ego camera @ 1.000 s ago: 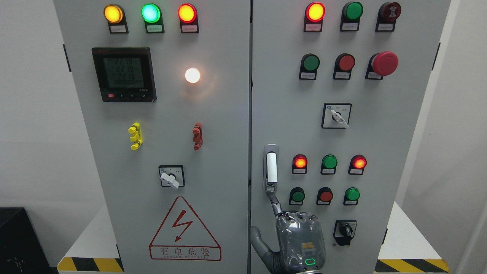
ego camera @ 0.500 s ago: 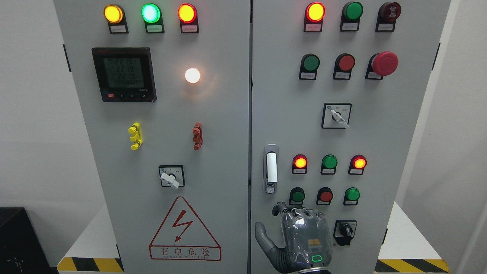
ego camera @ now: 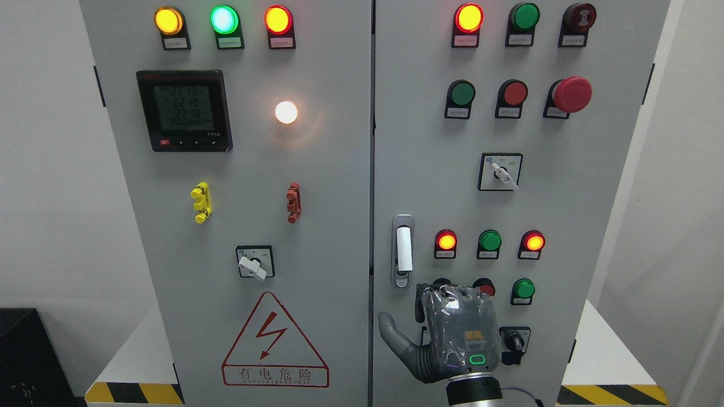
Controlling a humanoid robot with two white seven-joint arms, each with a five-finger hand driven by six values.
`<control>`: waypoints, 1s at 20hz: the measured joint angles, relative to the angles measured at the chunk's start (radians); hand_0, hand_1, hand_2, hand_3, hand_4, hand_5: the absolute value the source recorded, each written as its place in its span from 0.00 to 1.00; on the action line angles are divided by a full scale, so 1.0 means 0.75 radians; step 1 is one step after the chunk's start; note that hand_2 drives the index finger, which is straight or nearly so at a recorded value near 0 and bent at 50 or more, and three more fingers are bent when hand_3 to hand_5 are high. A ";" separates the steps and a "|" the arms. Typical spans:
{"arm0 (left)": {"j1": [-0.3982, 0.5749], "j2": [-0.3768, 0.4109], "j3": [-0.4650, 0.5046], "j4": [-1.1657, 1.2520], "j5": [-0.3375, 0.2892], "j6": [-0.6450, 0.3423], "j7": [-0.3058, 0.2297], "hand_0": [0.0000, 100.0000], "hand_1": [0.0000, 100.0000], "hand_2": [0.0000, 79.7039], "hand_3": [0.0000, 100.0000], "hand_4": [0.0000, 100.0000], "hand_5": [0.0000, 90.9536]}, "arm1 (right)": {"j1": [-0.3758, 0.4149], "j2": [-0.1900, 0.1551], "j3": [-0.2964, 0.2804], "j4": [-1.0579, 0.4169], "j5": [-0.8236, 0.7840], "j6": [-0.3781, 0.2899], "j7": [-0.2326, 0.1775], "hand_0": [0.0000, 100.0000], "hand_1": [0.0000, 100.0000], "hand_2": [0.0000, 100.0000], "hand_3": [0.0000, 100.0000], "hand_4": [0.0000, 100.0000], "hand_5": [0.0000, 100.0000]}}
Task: Release door handle
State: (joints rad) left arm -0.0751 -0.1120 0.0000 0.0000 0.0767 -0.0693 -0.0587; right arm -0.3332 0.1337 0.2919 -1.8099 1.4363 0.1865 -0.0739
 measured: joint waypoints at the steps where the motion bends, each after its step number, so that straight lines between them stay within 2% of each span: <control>1: 0.000 0.000 0.000 0.000 0.000 0.000 0.000 0.00 0.00 0.03 0.09 0.01 0.00 | -0.011 0.000 -0.002 -0.001 0.000 0.010 0.002 0.14 0.34 0.86 1.00 0.99 0.92; 9: 0.000 0.000 0.000 0.000 0.000 0.000 0.000 0.00 0.00 0.03 0.09 0.01 0.00 | -0.099 0.001 -0.015 0.007 0.001 0.054 0.056 0.13 0.34 0.86 1.00 0.99 0.92; 20: 0.000 0.000 0.000 0.000 0.000 0.000 0.000 0.00 0.00 0.03 0.09 0.01 0.00 | -0.159 0.002 -0.025 0.029 -0.003 0.056 0.063 0.13 0.34 0.86 1.00 0.99 0.93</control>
State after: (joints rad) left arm -0.0752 -0.1120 0.0000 0.0000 0.0767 -0.0693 -0.0587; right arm -0.4525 0.1349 0.2728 -1.7883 1.4338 0.2284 -0.0269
